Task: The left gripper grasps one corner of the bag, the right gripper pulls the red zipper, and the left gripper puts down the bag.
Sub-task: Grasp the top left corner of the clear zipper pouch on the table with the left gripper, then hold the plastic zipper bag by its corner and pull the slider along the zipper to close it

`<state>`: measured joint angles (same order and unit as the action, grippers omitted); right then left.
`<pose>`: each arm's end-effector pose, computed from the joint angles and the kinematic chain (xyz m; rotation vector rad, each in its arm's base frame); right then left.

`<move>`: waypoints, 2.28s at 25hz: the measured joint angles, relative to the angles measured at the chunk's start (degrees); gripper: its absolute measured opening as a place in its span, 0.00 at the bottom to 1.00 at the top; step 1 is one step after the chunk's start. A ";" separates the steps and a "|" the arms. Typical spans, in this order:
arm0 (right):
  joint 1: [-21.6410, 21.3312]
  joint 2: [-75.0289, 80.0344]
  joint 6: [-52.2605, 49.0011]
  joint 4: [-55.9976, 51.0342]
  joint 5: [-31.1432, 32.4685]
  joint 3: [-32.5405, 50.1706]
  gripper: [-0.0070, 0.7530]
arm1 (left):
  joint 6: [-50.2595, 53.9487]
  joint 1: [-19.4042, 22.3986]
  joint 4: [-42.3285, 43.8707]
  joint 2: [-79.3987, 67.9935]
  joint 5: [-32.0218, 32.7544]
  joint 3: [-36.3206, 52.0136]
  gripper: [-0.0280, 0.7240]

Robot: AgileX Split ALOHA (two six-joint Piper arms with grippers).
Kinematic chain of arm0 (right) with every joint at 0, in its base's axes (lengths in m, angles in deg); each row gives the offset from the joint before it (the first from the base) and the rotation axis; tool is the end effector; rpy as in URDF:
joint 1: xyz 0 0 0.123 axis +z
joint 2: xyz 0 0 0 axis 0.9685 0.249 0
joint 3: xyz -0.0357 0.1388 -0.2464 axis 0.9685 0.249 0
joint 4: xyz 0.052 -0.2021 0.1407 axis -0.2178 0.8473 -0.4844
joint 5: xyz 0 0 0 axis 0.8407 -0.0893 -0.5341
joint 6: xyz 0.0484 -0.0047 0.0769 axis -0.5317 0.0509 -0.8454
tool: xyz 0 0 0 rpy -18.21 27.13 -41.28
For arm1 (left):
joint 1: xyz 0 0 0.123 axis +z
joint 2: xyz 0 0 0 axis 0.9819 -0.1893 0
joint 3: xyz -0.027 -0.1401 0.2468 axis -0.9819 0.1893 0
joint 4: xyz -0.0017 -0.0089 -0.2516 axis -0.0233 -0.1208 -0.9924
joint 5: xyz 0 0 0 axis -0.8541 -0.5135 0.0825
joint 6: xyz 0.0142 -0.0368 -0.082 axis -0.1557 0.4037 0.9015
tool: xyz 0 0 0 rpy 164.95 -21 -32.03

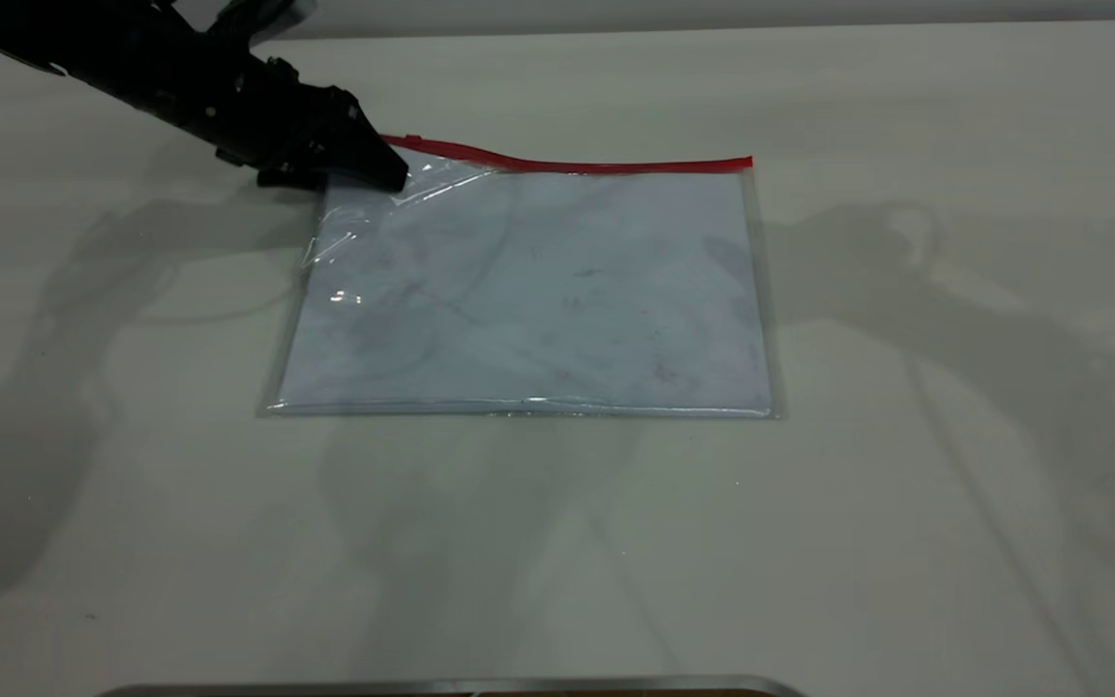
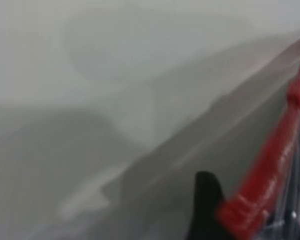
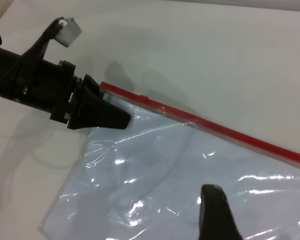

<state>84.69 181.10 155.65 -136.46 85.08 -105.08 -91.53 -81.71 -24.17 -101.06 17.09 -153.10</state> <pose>0.3819 0.1064 0.1450 -0.3733 2.2578 0.7032 0.4952 -0.0730 -0.0131 0.4085 2.5118 -0.7377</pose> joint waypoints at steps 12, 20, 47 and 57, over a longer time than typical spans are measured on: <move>0.00 0.35 3.38 0.93 1.46 -6.53 0.55 | -9.68 0.00 -0.59 1.41 5.30 0.00 0.11; 2.96 6.69 3.81 5.09 7.56 -16.89 0.47 | -27.43 -0.11 2.73 8.21 15.86 0.00 0.11; 6.97 19.86 2.46 9.96 17.11 -30.73 0.65 | -31.46 -8.90 13.35 14.23 17.67 0.00 0.11; 6.91 20.33 1.76 18.65 21.84 -30.73 0.65 | -30.63 -8.85 13.88 15.44 14.86 0.00 0.11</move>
<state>91.60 201.43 157.41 -117.81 106.92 -135.81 -122.17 -90.56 -10.29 -85.62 31.95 -153.10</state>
